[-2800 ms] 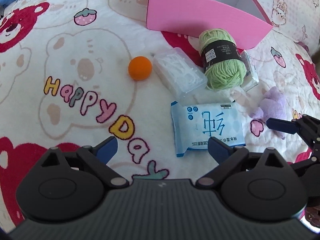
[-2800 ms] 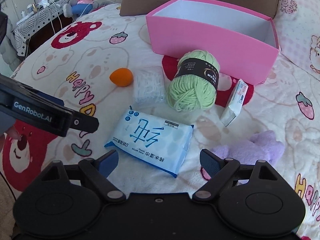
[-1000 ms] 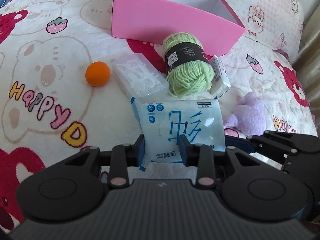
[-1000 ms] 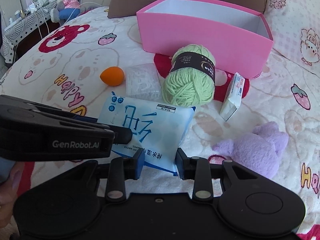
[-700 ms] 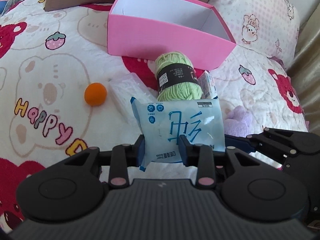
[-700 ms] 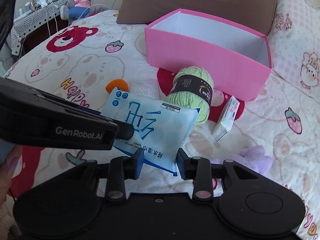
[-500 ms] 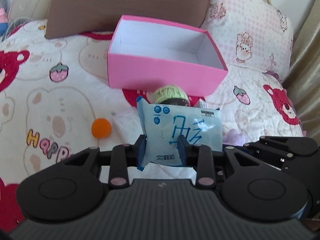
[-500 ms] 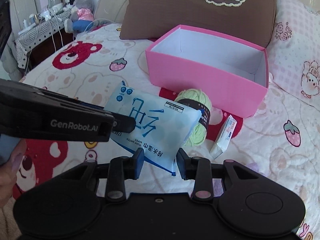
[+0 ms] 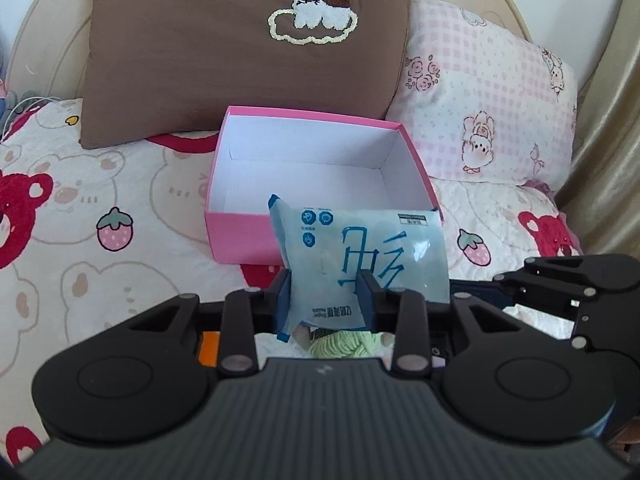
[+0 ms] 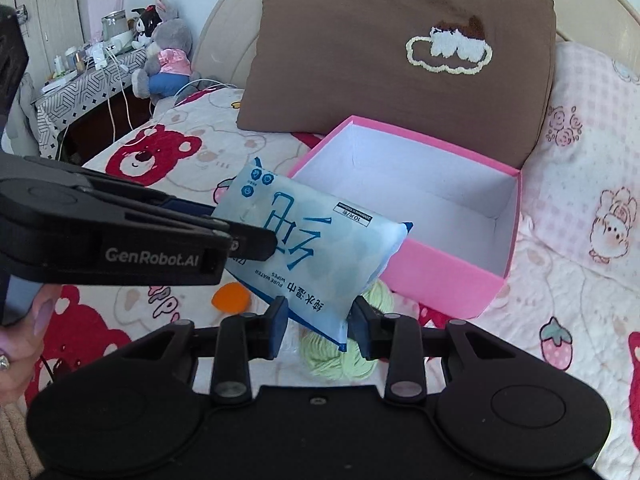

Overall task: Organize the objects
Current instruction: 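Carry the wet-wipes pack with the left tool over the pink box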

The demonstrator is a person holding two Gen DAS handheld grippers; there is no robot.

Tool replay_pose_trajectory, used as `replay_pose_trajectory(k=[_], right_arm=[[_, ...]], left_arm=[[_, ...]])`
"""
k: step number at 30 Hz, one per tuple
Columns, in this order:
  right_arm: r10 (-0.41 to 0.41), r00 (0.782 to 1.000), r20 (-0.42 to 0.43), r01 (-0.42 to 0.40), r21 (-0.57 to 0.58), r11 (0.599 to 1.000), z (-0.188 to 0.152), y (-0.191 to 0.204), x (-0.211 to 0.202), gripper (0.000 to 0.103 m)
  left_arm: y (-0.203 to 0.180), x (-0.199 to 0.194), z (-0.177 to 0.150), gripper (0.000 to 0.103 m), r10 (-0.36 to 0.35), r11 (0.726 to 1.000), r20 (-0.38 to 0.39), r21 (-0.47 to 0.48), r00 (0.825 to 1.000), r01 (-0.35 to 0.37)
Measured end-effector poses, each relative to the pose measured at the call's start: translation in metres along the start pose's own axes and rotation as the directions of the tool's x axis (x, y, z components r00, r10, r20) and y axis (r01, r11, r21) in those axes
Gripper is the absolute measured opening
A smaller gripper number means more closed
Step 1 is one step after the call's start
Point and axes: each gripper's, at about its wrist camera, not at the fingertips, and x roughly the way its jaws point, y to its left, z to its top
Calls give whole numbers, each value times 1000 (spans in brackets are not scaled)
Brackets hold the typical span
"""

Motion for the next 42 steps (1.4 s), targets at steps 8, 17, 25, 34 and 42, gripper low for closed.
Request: replay_pose_trajectory(k=[8, 17, 25, 34, 42], right_arm=[[2, 999, -38, -4, -71, 997, 40, -26, 25, 38], [34, 997, -67, -34, -1, 999, 79, -81, 84, 37], [28, 994, -110, -19, 89, 996, 88, -125, 158, 37], [51, 977, -206, -19, 156, 988, 89, -147, 223, 37], [65, 957, -281, -2, 219, 976, 96, -155, 263, 37]], left_arm=[[3, 33, 41, 33, -14, 1000, -52, 3, 999, 14], [16, 107, 91, 34, -20, 999, -114, -45, 993, 15], [21, 193, 118, 34, 21, 997, -181, -63, 983, -33], [36, 258, 118, 34, 41, 991, -261, -112, 965, -72], [39, 293, 121, 33, 91, 988, -296, -94, 951, -124]])
